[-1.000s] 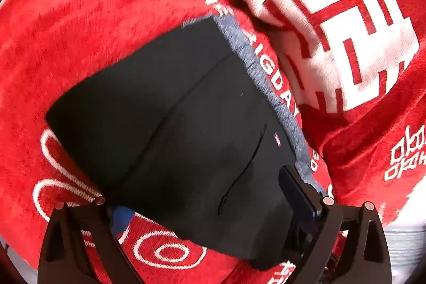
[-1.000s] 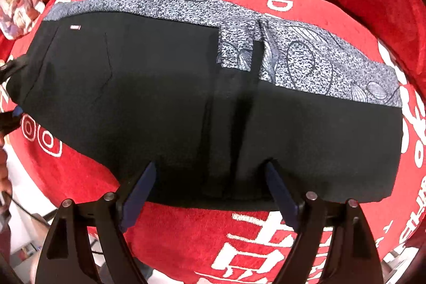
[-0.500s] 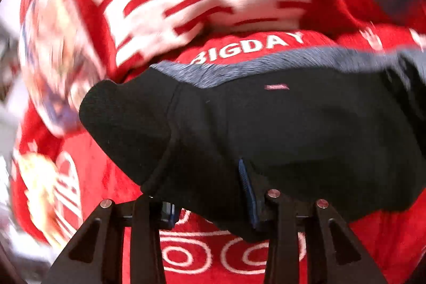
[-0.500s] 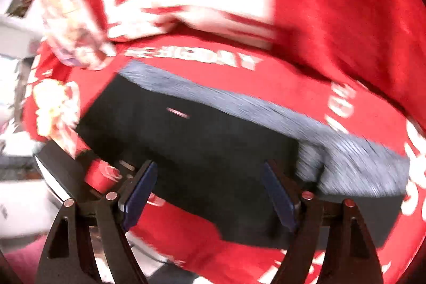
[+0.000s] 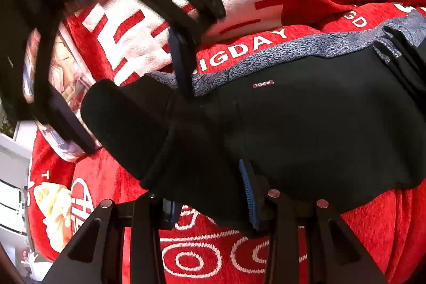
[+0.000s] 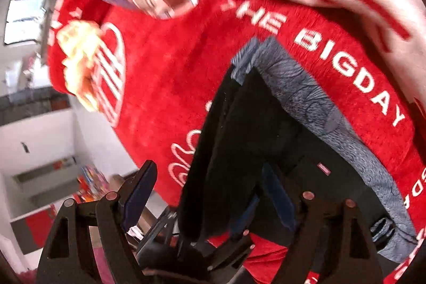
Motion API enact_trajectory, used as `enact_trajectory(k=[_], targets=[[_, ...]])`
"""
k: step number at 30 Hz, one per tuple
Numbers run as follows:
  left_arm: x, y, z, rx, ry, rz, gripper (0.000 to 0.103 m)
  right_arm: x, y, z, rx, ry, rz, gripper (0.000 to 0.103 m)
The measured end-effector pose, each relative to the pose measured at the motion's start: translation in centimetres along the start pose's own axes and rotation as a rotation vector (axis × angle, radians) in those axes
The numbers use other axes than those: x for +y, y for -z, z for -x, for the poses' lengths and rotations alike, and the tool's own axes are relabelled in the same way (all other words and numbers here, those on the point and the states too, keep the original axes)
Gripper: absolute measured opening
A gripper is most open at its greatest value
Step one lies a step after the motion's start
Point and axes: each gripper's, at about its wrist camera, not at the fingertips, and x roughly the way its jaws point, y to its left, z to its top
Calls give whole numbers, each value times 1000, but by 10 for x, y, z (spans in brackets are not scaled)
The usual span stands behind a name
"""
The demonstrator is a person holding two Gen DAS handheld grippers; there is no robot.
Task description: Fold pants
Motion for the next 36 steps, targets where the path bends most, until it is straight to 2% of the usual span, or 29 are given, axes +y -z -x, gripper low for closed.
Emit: enact_trajectory(k=[1, 2, 3, 5, 7, 13, 19, 22, 26, 32, 36], targets=[[-1, 0, 1, -3, -2, -4, 40, 0, -2, -7, 26, 16, 0, 83], [-1, 0, 2, -1, 3, -5, 40, 0, -3, -15, 53, 31, -3, 64], [-2, 1, 3, 5, 13, -2, 40, -3, -1, -18, 66, 37, -7, 33], [-3, 0, 8, -7, 15, -6, 40, -9, 6, -17, 56, 28, -22, 22], [-7, -5, 20, -32, 14, -19, 40, -13, 16, -7, 12, 8, -6, 20], [-11, -38, 66, -96, 91, 39, 40, -50, 63, 46, -153, -159, -31, 19], [-47, -77, 123, -200, 155, 18, 40, -96, 135, 108, -344, -298, -72, 20], [-80, -98, 148, -236, 203, -29, 40, -130, 182, 142, -439, -323, -110, 20], [-135, -123, 174, -269, 274, -95, 40, -179, 243, 167, -533, -325, -177, 20], [-211, -142, 195, -264, 339, -185, 40, -263, 324, 178, -624, -378, -312, 20], [-264, -144, 188, -238, 344, -260, 40, -307, 357, 168, -651, -387, -369, 20]])
